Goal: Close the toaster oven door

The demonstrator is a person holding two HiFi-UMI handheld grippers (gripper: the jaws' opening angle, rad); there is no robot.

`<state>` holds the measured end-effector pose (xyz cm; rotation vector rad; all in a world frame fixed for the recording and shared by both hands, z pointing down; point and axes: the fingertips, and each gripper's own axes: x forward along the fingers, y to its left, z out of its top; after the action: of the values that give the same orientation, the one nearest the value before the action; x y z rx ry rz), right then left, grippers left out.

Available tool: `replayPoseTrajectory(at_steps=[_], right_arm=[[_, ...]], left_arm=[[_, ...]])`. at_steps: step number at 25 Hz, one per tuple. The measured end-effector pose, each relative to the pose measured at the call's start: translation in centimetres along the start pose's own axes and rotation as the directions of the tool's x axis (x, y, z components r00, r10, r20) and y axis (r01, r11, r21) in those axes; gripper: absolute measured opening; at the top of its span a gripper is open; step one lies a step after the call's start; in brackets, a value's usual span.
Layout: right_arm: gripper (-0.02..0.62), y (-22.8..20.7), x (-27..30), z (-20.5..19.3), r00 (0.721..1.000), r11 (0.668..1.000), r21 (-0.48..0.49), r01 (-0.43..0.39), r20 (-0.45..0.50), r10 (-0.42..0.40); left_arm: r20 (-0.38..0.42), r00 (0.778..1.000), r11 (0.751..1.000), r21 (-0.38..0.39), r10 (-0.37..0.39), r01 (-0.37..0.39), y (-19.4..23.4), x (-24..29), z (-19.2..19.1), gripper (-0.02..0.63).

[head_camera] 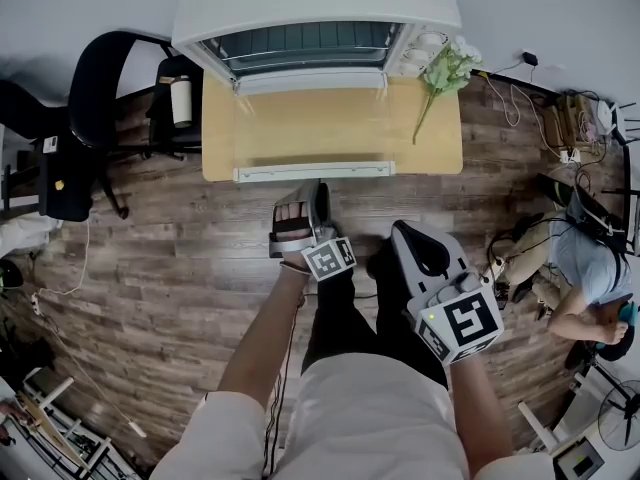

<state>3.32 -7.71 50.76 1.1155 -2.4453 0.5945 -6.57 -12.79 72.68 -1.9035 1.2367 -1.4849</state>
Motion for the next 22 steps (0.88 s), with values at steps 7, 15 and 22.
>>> replayPoseTrajectory(at_steps=[7, 15, 22], right_arm=[[-0.002, -0.1, 0.2, -0.5, 1.000, 1.000, 0.009, 0.002, -0.013, -0.002], [-0.002, 0.2, 0.1, -0.5, 1.000, 1.000, 0.011, 0.004, -0.016, -0.004], [-0.002, -0.2, -0.2, -0.5, 1.000, 1.000, 0.013, 0.015, -0.022, -0.015]], left_arm=[[-0.009, 0.999, 0.999, 0.039, 0.036, -0.036, 0.0, 0.7, -0.7, 0.127], [-0.034, 0.997, 0.996, 0.063, 0.069, -0.066, 0.5, 0.9, -1.1, 0.129], [-0.043, 0.993, 0.991, 0.079, 0.113, -0.109, 1.0, 1.1, -1.1, 0.102]])
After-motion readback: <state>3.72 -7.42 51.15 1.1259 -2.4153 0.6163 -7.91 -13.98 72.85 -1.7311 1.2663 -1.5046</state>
